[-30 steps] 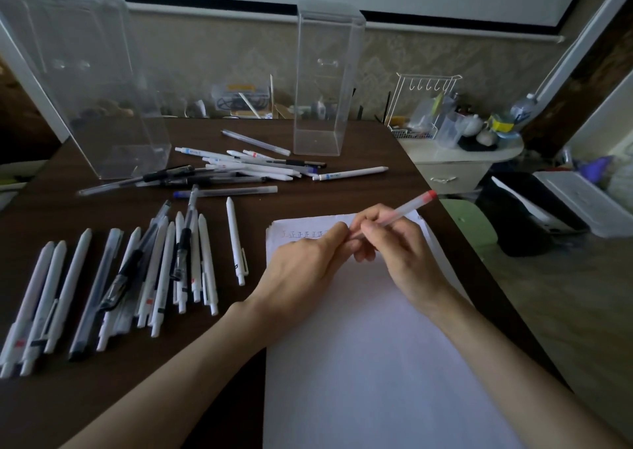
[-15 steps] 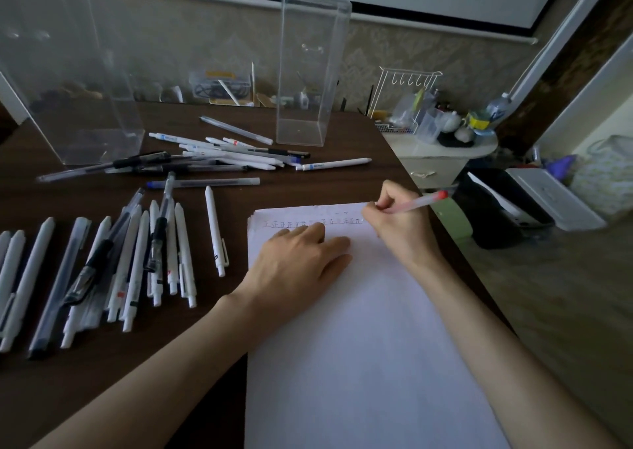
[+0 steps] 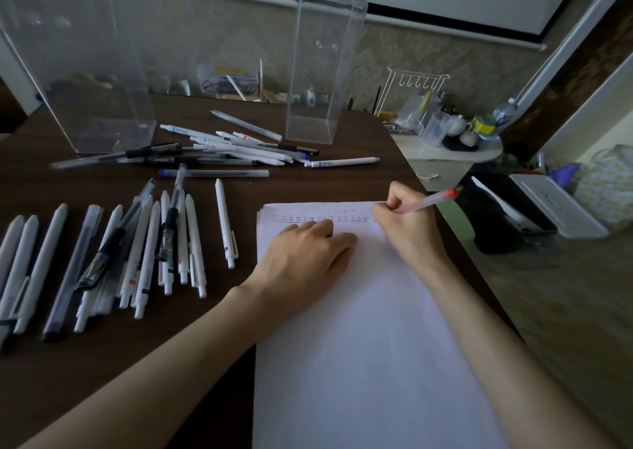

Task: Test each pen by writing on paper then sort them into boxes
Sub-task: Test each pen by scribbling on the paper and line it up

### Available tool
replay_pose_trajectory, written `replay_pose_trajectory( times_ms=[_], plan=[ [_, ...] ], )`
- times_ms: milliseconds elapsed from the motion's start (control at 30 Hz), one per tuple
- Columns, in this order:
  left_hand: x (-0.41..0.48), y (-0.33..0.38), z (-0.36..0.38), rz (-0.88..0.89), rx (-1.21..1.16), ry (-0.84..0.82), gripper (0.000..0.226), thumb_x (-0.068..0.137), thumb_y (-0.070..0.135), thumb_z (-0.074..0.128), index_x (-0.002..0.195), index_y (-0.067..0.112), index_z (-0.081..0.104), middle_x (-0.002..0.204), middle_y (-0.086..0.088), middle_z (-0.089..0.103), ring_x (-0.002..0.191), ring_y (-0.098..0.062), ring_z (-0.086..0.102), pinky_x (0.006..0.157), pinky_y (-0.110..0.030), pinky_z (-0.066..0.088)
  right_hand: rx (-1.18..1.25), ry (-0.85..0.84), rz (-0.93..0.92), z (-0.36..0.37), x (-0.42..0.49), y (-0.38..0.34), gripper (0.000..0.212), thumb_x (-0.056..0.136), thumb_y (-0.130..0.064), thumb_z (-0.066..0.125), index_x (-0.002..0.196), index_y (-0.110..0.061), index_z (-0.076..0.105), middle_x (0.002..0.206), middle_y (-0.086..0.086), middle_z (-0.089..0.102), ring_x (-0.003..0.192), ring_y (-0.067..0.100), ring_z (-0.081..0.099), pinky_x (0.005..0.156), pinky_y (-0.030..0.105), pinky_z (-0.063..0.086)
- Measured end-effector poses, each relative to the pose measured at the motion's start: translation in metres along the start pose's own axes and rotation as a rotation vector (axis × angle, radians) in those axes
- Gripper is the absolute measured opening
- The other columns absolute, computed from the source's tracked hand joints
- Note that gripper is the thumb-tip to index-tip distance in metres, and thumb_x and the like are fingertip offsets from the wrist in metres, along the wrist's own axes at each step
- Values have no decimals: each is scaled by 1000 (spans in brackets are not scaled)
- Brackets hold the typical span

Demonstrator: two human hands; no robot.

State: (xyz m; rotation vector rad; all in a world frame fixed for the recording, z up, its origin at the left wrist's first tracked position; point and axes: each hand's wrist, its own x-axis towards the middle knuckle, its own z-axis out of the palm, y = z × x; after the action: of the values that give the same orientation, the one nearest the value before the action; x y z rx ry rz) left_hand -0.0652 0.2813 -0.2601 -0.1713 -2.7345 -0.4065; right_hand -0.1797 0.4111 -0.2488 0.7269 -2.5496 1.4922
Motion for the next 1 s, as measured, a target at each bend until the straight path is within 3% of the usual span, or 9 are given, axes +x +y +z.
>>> replay_pose_trajectory(
  times_ms=[167, 267, 367, 500, 633, 767, 867, 1000],
  plan=[
    [-1, -1, -3, -29, -43, -10, 40, 91, 30, 32, 109, 14, 63, 81, -8, 60, 73, -30, 59, 58, -28, 34, -22, 21, 0, 0, -1, 1, 38, 76, 3, 54, 59, -16, 26, 51, -3, 22, 45, 9, 20, 43, 20, 15],
    [-2, -1, -4, -35, -117, 18, 42, 85, 21, 34, 121, 7, 48, 98, -9, 61, 92, -29, 55, 76, -35, 40, -25, 16, -21, -1, -1, 1, 37, 78, 3, 55, 59, -15, 28, 52, -3, 24, 47, 8, 21, 44, 20, 16],
    [-3, -2, -3, -43, -230, 52, 36, 87, 11, 39, 121, 4, 42, 94, -2, 47, 97, -26, 47, 79, -26, 32, -43, -26, -10, -1, 0, 1, 35, 78, -1, 56, 59, -14, 30, 52, -1, 27, 49, 9, 23, 45, 23, 17],
    [-1, -7, 2, -107, -273, 91, 35, 89, -4, 39, 124, 1, 40, 110, -11, 51, 104, -24, 47, 80, -14, 25, -63, 38, 44, 0, -1, 0, 38, 73, -2, 56, 57, -18, 26, 50, -5, 23, 49, 10, 21, 47, 25, 18],
    [-1, -4, -2, -149, -386, 86, 38, 97, 7, 42, 133, 11, 29, 131, -10, 54, 117, -21, 52, 89, -15, 34, 84, -12, -35, -3, -3, 5, 33, 84, -9, 63, 63, -17, 39, 53, 8, 42, 50, 12, 39, 49, 31, 30],
    [-2, -4, -7, -177, -296, 127, 25, 94, 23, 53, 115, 10, 45, 111, -12, 63, 95, -28, 60, 76, -34, 46, 348, -173, -53, -2, -9, -13, 14, 86, -17, 66, 73, -16, 61, 61, -6, 59, 57, 9, 51, 53, 21, 38],
    [-2, -6, -7, -173, -234, 160, 20, 93, 24, 55, 108, 10, 53, 96, -12, 64, 83, -29, 59, 70, -39, 46, 537, -195, -25, -2, -15, -21, 33, 89, -29, 50, 69, -6, 61, 55, 4, 56, 53, 17, 49, 48, 25, 35],
    [-2, -5, -7, -93, -232, 185, 18, 91, 21, 57, 103, 7, 59, 87, -13, 66, 77, -30, 61, 64, -44, 50, 544, -252, -6, 0, -19, -24, 33, 90, -25, 45, 64, -9, 58, 51, 3, 54, 50, 17, 48, 46, 22, 35]
  ],
)
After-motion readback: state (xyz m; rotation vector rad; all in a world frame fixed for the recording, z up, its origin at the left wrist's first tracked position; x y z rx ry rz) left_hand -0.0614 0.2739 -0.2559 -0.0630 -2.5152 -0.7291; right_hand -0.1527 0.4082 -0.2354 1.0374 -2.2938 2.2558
